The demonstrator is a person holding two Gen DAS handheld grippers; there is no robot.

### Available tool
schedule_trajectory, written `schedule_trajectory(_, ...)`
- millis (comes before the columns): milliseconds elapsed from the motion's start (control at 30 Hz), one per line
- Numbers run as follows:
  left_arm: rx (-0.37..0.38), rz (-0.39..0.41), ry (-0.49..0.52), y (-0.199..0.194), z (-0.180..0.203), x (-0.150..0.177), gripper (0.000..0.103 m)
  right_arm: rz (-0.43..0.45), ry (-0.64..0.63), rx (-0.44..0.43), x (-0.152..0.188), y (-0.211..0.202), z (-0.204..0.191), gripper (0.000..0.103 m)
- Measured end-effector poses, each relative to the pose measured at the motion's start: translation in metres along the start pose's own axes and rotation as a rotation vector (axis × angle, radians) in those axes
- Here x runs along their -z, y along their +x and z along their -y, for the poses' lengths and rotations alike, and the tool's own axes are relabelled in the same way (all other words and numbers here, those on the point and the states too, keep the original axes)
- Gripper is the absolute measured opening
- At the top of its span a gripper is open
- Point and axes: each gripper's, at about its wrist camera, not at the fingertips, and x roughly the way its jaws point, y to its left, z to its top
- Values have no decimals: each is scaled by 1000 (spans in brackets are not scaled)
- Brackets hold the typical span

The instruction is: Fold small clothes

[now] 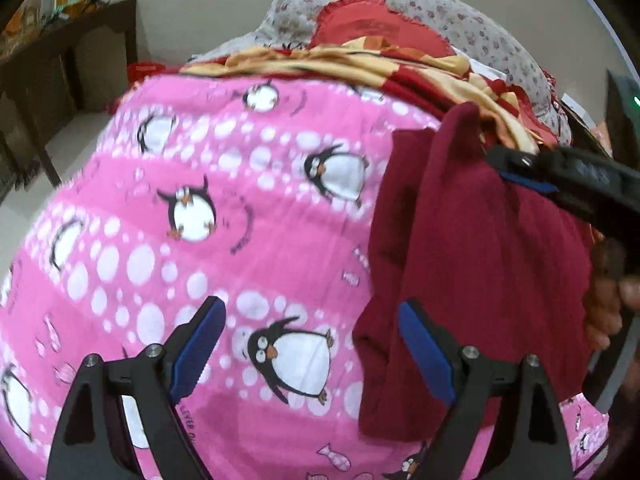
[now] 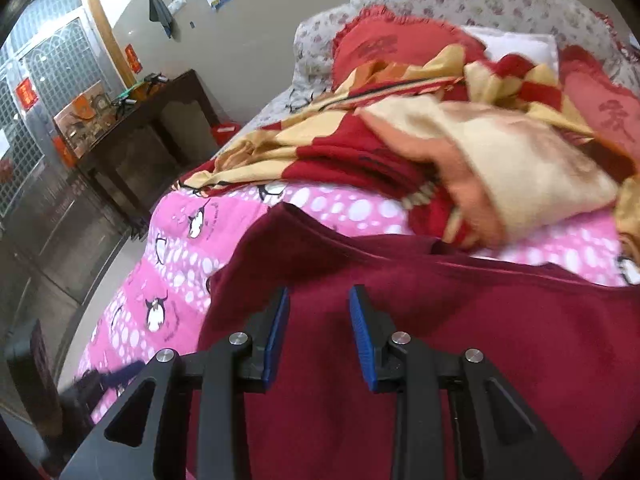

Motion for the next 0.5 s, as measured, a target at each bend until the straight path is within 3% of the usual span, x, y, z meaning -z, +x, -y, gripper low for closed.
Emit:
schedule_trajectory(133,5,-15,-4,8,2,3,92,-34,-27,27,-11,32,-15,43)
schedule_trajectory(200,6,-10,-6,9,2,4,92,-106,-34,77,-11,58,-17,43)
schedule_trajectory(233,7,-13,-8,9,2,3,92,-90,-36,86,-13,60,-18,43)
schedule_trajectory(367,21,-17,-18,10,0,3,92,-91,-49,102,-17,47,-26,43)
schedule_trajectory(500,21,-12,-29,10,0,5,92,-53,-79,42,-15,28,-43,47)
